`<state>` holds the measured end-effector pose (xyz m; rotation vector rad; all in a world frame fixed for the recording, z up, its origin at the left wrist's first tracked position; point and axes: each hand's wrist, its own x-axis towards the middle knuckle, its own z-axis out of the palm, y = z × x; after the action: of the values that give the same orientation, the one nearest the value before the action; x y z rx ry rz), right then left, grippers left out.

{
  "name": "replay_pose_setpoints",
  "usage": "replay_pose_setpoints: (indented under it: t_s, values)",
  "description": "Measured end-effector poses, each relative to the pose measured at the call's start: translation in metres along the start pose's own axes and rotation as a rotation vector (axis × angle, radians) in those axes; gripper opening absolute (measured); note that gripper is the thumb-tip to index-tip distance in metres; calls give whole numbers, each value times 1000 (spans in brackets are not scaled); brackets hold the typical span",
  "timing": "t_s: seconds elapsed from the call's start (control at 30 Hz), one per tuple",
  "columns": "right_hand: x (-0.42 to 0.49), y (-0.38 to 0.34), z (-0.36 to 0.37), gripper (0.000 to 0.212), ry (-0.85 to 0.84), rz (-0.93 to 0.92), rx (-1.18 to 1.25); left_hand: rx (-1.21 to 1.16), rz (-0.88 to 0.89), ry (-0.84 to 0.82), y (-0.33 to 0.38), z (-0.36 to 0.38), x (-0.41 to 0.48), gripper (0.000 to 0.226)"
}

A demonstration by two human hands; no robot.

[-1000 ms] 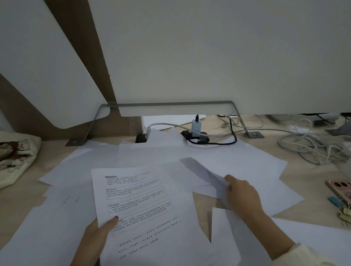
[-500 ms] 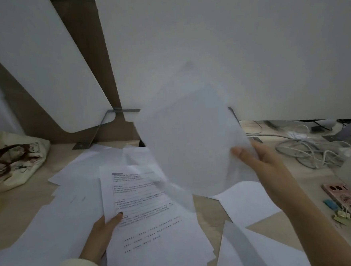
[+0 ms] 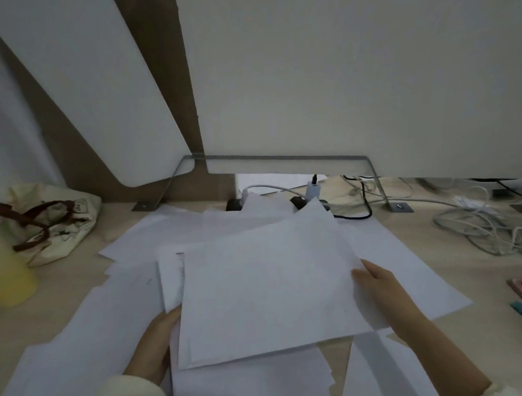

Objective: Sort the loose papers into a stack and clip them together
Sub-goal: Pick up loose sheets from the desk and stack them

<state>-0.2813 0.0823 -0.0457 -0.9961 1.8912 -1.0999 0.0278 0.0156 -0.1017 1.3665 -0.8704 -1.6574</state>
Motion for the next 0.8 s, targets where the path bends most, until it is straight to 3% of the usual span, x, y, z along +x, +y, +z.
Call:
replay_pose_setpoints:
  t_s: [0.1,0.3,0.47,0.57,0.67,0.73,0.8]
  values:
    - [9,14,14,32,12,-21,-178,-110,-14,14,-4,-9,0,43]
    - [15,34,38,51,137,-163,-612,159,85,20,-16,-8,3,34]
    - [24,46,38,61,311,-242,-778,203,80,65,-18,-8,6,37]
    - [22,38,31,50,466,-344,-693,184,66,65,-19,-10,8,38]
    - [5,6,23,41,421,-429,-299,83,49,49,-16,-9,7,37]
    - [-16,-18,25,45,406,-703,-176,32,42,43,-15,-10,6,37]
    - [-30,-23,34,40,266,-1007,-253,-11,7,26,-13,-11,4,37]
